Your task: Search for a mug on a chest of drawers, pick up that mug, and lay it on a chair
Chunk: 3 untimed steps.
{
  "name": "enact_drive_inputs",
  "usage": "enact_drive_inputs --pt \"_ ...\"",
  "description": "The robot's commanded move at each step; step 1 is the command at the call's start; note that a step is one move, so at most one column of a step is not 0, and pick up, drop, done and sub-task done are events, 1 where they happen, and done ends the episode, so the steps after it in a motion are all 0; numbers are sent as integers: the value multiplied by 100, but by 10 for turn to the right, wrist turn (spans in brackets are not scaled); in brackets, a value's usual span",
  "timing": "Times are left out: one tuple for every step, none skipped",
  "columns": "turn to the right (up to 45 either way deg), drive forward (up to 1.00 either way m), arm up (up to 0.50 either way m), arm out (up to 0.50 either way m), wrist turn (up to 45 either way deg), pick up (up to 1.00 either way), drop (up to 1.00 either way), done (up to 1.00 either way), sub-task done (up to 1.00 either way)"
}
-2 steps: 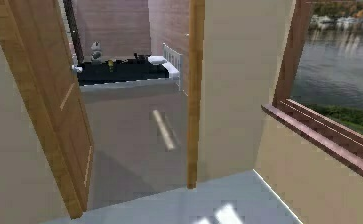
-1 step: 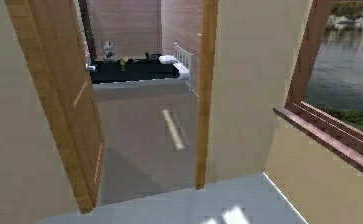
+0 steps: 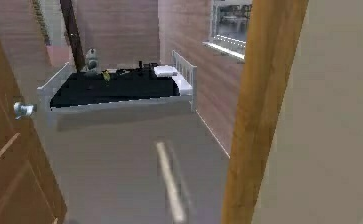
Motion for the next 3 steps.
enact_drive_inputs --pt "-210 0 0 0 0 0 0 0 0" --pt "0 100 0 0 0 0 0 0 0" --pt "-60 0 0 0 0 0 0 0 0"
